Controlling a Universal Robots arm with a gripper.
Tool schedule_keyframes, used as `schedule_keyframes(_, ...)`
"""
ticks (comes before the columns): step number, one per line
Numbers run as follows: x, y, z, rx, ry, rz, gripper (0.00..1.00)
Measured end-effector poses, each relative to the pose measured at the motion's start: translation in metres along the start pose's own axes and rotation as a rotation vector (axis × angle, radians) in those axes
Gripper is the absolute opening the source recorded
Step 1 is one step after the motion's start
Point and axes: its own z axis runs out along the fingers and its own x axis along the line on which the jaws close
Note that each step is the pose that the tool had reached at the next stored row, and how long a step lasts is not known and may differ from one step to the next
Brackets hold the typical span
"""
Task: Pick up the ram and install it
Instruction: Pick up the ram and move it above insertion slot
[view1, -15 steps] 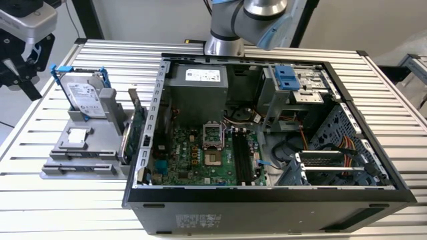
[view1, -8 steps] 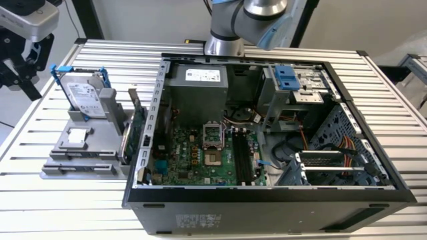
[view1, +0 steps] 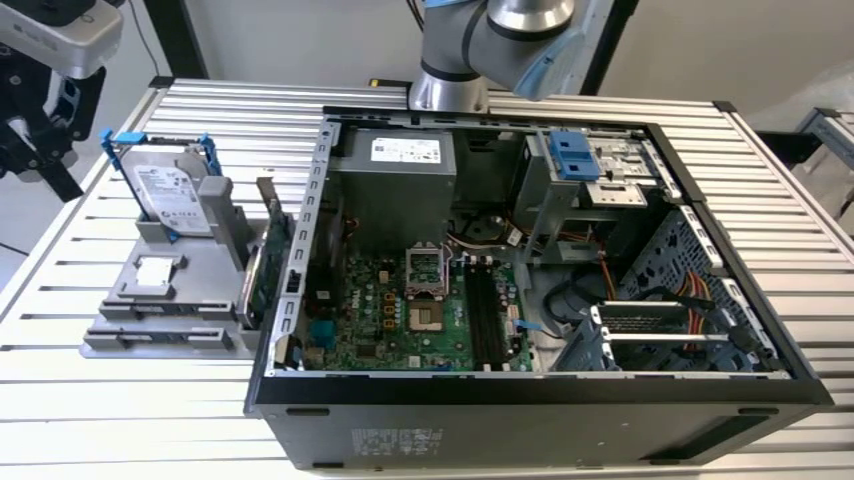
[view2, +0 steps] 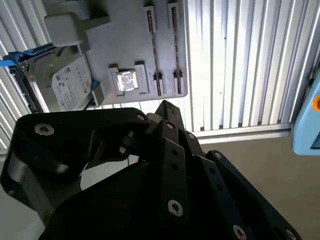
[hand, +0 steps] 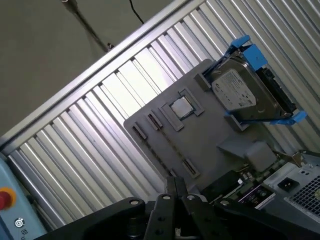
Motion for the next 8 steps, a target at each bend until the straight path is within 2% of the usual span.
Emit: schedule_keyframes(8,0.0,0.0,0.0,-0.0011,0.0034,-0.065,0.0)
